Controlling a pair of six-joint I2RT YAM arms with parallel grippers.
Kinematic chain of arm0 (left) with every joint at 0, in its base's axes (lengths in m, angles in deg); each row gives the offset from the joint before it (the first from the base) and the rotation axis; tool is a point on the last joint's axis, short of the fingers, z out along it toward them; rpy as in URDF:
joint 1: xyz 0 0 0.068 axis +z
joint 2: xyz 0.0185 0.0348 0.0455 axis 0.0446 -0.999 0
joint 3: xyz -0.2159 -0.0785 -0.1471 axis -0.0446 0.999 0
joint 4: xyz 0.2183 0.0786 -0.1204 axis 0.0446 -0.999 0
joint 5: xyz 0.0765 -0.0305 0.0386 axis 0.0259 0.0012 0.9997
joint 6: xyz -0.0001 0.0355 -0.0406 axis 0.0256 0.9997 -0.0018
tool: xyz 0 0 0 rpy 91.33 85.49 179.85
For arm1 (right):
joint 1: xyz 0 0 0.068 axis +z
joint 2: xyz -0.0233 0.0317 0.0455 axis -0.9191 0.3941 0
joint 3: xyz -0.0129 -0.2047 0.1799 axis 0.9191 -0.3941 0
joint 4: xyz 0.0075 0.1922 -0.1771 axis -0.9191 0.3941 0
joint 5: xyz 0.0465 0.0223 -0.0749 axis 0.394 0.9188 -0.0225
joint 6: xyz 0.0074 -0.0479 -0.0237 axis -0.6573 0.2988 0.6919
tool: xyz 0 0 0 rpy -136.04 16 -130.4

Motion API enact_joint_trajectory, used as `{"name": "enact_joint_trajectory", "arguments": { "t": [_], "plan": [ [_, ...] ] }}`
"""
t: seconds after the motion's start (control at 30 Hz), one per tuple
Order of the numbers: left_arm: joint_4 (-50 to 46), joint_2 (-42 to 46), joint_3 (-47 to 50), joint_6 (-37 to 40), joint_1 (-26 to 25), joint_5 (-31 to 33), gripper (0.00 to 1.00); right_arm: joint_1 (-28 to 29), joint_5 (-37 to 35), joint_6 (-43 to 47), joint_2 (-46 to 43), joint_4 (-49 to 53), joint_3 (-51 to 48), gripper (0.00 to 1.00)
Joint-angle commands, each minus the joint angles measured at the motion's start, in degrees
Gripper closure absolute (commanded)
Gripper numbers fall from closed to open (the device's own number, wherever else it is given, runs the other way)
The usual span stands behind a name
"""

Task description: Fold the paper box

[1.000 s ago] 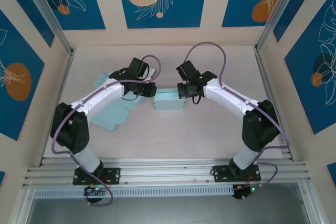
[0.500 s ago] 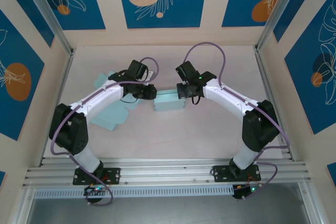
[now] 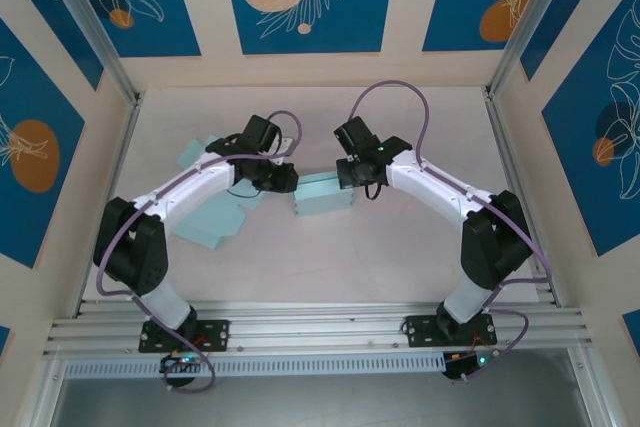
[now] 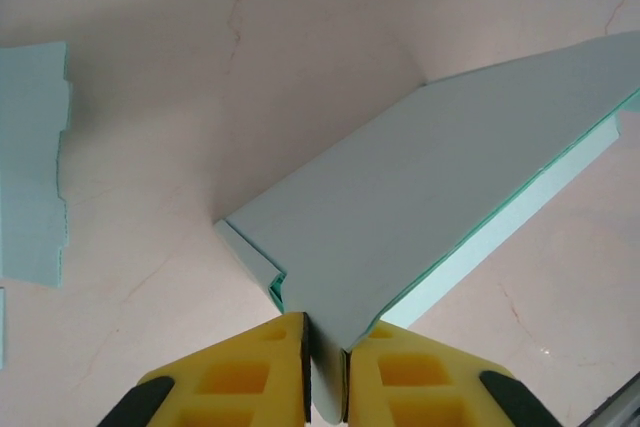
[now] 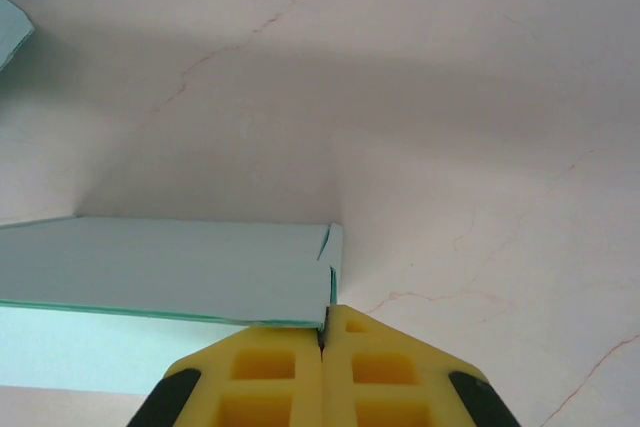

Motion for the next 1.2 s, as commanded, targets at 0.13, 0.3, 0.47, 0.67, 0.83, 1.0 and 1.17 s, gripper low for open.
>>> {"name": "enact_joint_trajectory", "arguments": {
  "t": [0.13,0.3,0.47,0.67,0.83,1.0,1.17],
  "plan": [
    [5.0,1.3,0.2,-5.3,0.0,-8.8,0.84,0.9,3.5,-1.1,1.3,1.2,-1.3,1.0],
    [1.4,2.2,-0.6,-5.3,0.1,-5.7,0.76,0.9,3.6,-1.3,1.1,1.1,-1.5,1.0],
    [1.7,3.5,1.9,-8.6,0.0,-7.9,0.78,0.9,3.8,-1.4,1.2,0.8,-1.5,1.0],
    [-2.7,4.4,2.2,-7.4,0.0,-6.8,0.79,0.9,4.1,-1.2,1.5,0.6,-1.6,1.0],
    [-5.0,4.3,2.6,-6.2,-0.4,-5.8,0.75,0.9,4.1,-1.2,1.5,0.5,-1.7,1.0],
    [-7.2,4.8,2.5,-5.2,-0.8,-3.7,0.72,0.9,4.5,-1.2,1.5,0.5,-1.7,1.0],
    [-9.2,5.9,2.9,-4.3,-1.2,-1.2,0.63,0.9,4.5,-1.3,1.7,0.4,-1.6,1.0]
  ]
}}
